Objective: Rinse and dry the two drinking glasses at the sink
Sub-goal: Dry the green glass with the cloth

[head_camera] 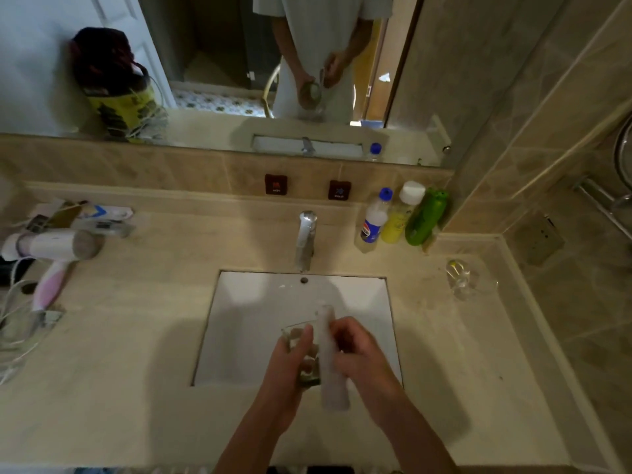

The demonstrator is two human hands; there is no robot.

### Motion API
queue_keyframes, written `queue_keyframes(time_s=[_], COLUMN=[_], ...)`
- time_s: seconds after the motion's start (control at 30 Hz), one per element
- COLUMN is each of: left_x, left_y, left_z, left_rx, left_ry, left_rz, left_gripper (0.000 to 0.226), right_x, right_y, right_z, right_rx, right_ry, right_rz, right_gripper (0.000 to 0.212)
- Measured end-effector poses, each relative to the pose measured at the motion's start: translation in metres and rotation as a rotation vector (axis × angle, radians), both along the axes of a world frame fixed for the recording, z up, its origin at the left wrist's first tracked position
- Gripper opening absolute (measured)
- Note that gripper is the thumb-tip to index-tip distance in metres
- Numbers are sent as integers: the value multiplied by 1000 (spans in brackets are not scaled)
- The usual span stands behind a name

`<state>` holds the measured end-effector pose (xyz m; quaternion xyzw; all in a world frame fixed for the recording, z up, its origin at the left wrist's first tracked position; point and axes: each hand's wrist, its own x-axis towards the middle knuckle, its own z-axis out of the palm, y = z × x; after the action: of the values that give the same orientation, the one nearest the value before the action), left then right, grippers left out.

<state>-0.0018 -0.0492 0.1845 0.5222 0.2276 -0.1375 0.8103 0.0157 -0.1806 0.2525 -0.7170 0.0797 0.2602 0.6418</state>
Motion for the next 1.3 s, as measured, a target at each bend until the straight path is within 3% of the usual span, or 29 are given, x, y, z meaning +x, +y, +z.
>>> queue_keyframes(time_s=[0.13, 0.2, 0.3, 0.4, 0.53, 0.63, 0.73, 0.87, 0.97, 1.1, 1.3], left_x=[-2, -2, -1, -3, -7, -6, 3, 23, 35, 46, 53], left_y=[23, 30, 32, 32, 35, 40, 53, 68, 71, 71, 74], left_z=[-4, -4, -3, 2, 3, 0, 1, 0, -2, -15, -23], left_rx=[47, 44, 55, -36, -80, -158, -151, -124, -91, -107, -101], left_ry=[-44, -47, -40, 1, -12, 48, 39, 36, 74, 54, 103], left_rz=[57, 71, 36, 52, 65, 130, 94, 69, 85, 146, 331], left_gripper=[20, 21, 33, 40, 32, 54, 39, 63, 66, 66, 88], right_x=[-14, -18, -26, -31, -33, -20, 9, 48, 57, 50, 14], right_y=[26, 35, 56, 73, 90, 98, 106, 108, 114, 125, 134], right_z=[-3, -13, -25, -38, -55, -55, -48, -40, -39, -39, -72], right_rx=[-28, -179, -476, -427, -455, -417, -306, -39, 15, -7, -380], right_ry=[-128, -265, -530, -552, -622, -508, -316, 10, 86, -92, -554], right_rz=[13, -27, -59, -96, -93, -123, -101, -238, -247, -204, -55], right_gripper=[34, 38, 17, 42, 47, 43, 41, 33, 39, 39, 54])
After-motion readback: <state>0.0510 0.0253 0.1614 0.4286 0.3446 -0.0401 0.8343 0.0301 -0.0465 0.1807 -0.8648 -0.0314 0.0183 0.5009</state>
